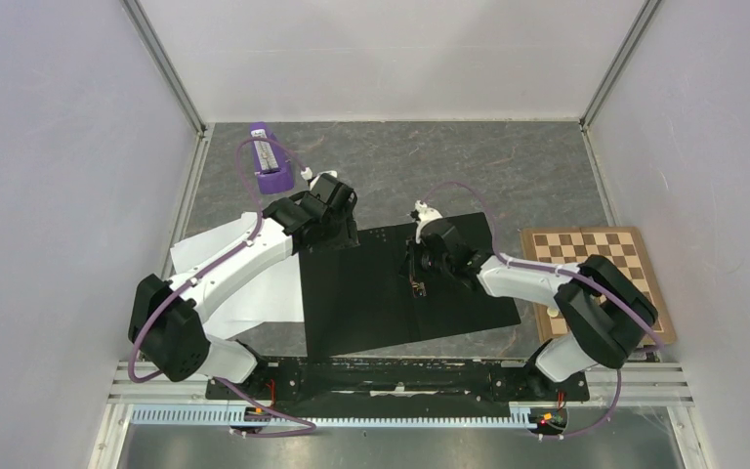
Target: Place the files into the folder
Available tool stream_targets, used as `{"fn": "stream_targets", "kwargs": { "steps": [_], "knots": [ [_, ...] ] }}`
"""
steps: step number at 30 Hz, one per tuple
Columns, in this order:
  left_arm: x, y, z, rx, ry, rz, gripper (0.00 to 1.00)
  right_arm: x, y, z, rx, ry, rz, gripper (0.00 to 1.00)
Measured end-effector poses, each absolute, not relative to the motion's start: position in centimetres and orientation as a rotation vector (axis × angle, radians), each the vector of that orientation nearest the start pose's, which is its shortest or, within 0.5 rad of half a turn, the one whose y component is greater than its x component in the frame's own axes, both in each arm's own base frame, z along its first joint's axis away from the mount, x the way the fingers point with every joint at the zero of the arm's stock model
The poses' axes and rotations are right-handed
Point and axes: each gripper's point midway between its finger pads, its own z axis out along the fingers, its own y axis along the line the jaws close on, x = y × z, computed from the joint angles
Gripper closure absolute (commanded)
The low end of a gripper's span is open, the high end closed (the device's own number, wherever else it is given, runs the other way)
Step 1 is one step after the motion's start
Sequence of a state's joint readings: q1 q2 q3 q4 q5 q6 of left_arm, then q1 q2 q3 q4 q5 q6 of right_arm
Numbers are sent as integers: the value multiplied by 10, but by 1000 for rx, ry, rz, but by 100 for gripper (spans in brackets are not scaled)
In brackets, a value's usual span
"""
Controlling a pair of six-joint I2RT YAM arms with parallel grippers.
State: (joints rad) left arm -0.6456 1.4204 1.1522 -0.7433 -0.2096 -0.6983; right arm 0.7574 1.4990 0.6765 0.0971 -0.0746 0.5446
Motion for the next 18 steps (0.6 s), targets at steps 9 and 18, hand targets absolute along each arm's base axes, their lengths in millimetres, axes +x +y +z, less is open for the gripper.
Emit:
{"fn": "stream_targets", "kwargs": {
  "steps": [9,18],
  "knots": [
    [275,-194,139,-142,2564,-243,36,292,286,44,-278,2388,681,99],
    [275,-193,139,-132,2564,-240,36,319,290,32,-324,2404,613,87]
  ]
}}
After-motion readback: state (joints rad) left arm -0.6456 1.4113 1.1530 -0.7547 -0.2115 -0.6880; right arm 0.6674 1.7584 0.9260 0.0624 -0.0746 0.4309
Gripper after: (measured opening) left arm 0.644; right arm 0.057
